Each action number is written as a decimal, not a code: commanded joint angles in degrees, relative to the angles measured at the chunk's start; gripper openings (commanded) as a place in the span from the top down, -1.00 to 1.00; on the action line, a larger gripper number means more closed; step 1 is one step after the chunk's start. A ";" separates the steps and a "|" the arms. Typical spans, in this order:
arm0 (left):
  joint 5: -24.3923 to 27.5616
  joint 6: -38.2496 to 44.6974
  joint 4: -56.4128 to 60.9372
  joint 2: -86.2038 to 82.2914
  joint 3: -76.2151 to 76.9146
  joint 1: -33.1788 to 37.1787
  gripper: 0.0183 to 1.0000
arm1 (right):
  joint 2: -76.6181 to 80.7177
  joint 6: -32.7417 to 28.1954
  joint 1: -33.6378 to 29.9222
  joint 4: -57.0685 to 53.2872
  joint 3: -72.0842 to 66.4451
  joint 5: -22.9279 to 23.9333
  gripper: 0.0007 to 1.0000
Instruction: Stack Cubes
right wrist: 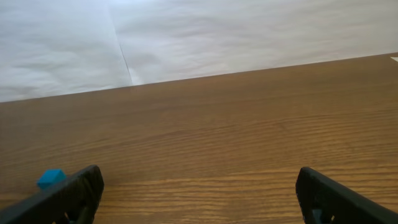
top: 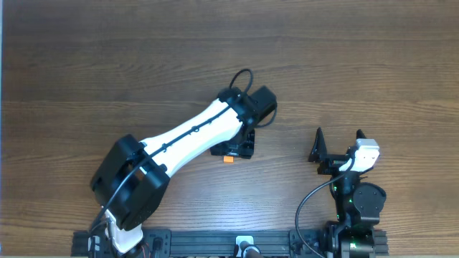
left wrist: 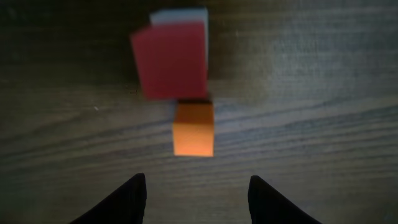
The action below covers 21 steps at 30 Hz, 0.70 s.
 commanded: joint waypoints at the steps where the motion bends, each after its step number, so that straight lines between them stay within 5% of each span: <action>1: 1.18 -2.64 0.98 -1.29 -3.06 -1.11 -0.05 | -0.35 0.31 0.07 -0.20 -0.26 -0.28 -0.99; 21: 0.68 -2.27 11.26 -1.25 -11.21 0.55 -0.04 | -0.35 0.31 0.04 -0.20 -0.26 -0.28 -0.99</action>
